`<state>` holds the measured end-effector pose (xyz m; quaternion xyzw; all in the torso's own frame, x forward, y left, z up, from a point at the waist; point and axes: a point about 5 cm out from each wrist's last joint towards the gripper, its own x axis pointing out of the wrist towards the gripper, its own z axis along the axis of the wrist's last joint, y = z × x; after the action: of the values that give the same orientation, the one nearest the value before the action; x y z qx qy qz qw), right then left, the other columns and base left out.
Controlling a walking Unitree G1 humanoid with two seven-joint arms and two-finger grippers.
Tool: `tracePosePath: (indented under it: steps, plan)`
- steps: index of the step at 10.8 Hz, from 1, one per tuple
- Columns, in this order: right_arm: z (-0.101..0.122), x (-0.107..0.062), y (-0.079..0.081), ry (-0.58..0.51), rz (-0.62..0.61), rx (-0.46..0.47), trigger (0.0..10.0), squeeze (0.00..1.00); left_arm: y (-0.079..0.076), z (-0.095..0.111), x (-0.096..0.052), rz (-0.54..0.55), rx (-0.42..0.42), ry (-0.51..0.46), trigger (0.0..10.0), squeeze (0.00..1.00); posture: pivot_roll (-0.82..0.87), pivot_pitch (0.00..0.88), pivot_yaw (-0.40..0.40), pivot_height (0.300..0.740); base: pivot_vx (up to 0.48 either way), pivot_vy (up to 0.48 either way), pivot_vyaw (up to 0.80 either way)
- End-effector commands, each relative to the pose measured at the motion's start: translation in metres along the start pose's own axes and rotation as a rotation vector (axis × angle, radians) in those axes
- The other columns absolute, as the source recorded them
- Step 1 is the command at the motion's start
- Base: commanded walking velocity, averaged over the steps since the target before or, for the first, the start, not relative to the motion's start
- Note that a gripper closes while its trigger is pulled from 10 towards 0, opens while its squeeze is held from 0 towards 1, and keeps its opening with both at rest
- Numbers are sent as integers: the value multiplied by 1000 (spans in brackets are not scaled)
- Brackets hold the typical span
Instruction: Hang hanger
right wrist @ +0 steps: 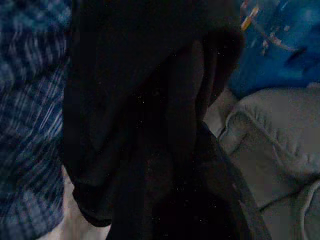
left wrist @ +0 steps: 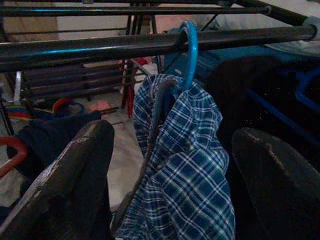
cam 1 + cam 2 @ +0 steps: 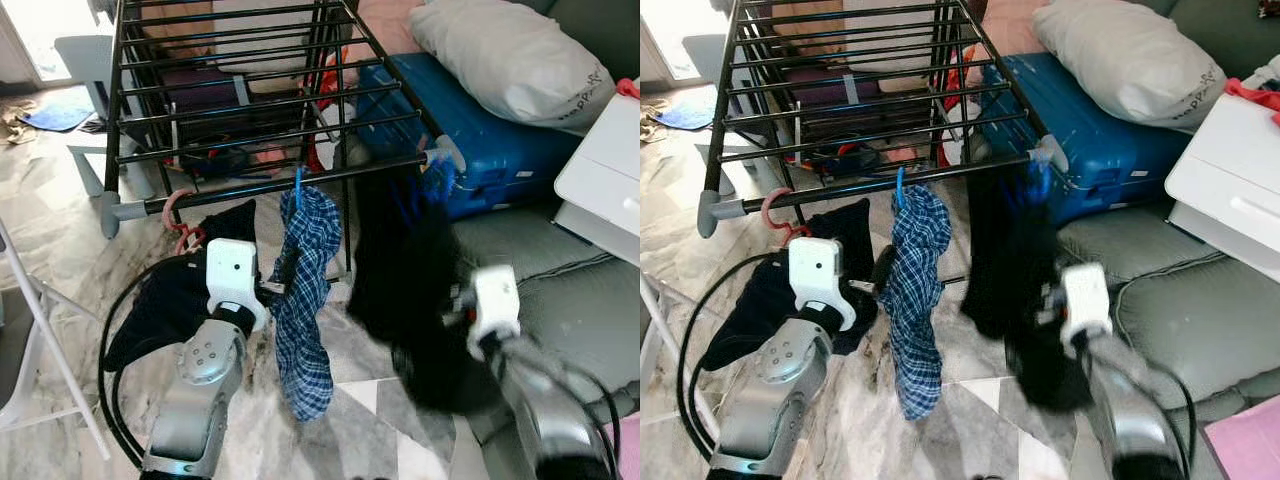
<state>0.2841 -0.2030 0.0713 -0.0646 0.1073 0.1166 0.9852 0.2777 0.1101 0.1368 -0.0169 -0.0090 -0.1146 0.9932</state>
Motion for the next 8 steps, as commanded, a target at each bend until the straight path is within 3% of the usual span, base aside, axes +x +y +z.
tracePosePath:
  steps: [1, 8]
  plan:
    - [18, 0, 0, -75, 3, -13, 10000, 0, 2, 0, -1, 20, 15, -2, 10000, 0, -101, 53, -17, 740, 0, 0, 0]
    - [24, 1, 16, -76, 4, 33, 10000, 0, 6, -3, 1, 28, 50, 3, 10000, 0, -92, 25, -20, 740, 0, 0, 0]
